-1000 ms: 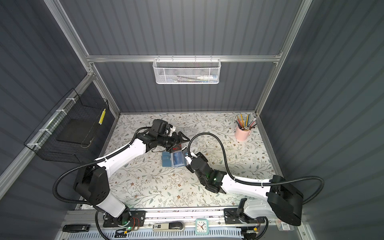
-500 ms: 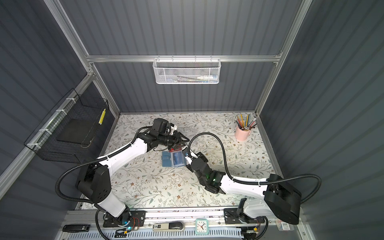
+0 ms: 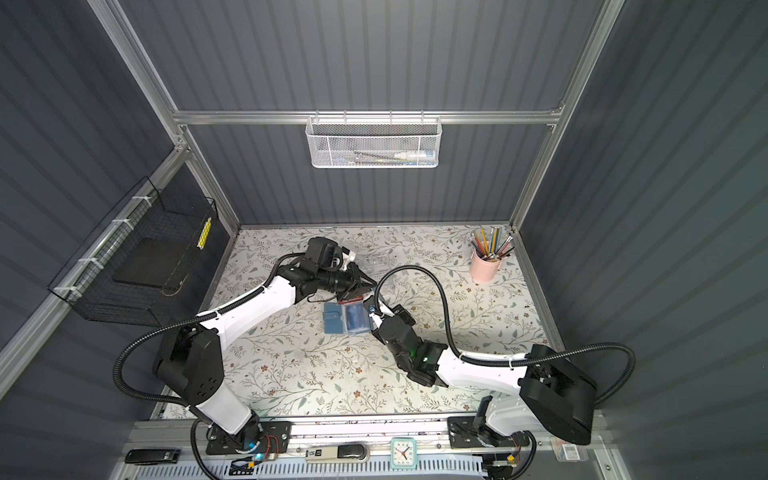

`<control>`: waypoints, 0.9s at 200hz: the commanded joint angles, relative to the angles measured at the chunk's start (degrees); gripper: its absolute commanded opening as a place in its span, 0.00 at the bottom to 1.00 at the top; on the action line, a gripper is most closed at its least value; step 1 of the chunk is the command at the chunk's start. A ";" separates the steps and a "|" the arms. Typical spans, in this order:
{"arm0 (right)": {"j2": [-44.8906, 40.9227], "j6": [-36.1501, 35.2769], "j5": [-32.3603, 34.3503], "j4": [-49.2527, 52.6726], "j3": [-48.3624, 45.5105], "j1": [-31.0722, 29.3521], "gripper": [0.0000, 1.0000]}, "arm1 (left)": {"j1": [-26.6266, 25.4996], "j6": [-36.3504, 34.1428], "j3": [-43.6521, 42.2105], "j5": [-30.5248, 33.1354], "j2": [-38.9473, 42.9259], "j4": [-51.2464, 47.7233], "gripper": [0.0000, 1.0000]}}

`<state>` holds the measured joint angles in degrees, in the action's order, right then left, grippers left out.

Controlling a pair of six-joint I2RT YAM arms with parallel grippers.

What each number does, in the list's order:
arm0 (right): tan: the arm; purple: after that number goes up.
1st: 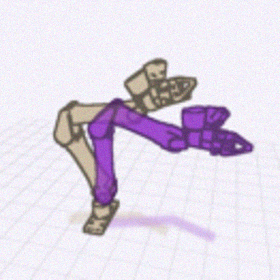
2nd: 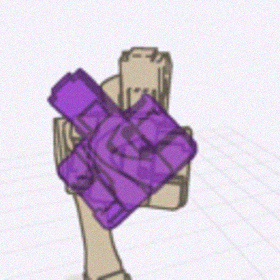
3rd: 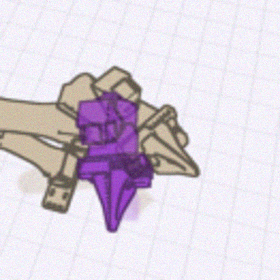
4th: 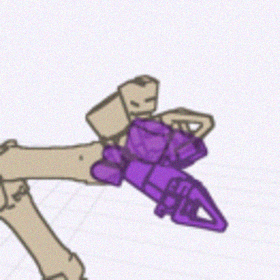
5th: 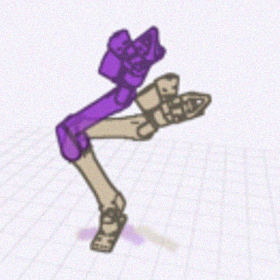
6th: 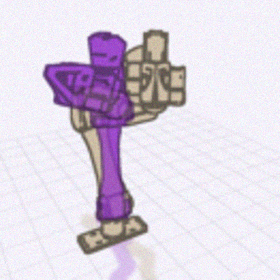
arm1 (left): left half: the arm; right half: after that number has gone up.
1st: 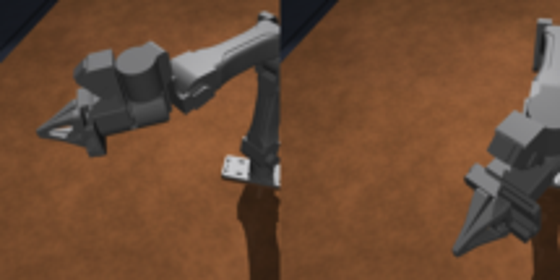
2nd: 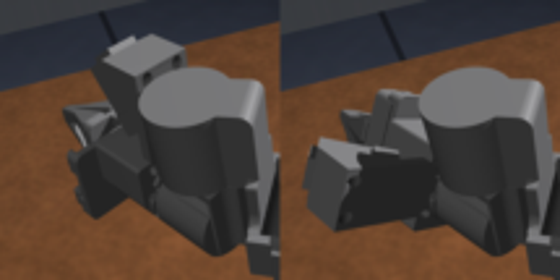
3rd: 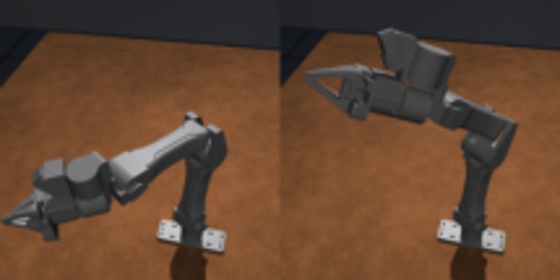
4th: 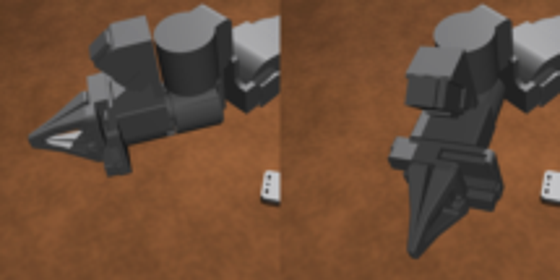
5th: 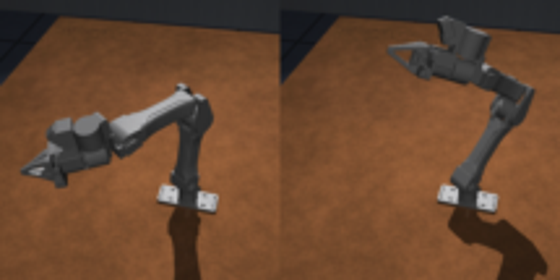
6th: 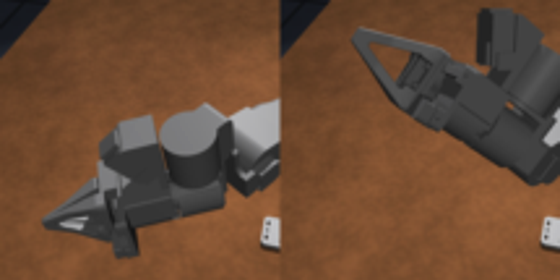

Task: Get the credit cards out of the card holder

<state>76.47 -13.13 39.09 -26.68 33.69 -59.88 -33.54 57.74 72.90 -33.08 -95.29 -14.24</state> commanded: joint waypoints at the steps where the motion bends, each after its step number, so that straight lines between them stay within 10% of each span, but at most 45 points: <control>1: 0.69 -0.20 1.07 -1.71 -0.17 0.25 0.00 | 0.23 -1.75 0.11 -1.46 -0.95 -1.43 0.15; 57: 0.57 0.12 1.58 -1.80 -0.34 0.20 0.02 | 0.23 -3.46 0.48 -1.98 -1.66 -2.65 0.04; 180: -5.64 2.51 0.57 2.51 -1.34 0.37 0.45 | 0.23 -16.05 6.70 1.29 -5.35 -13.20 0.00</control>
<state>75.00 -11.84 38.81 -25.69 33.04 -59.66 -33.34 48.64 75.44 -33.34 -99.37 -20.82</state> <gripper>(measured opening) 0.409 0.047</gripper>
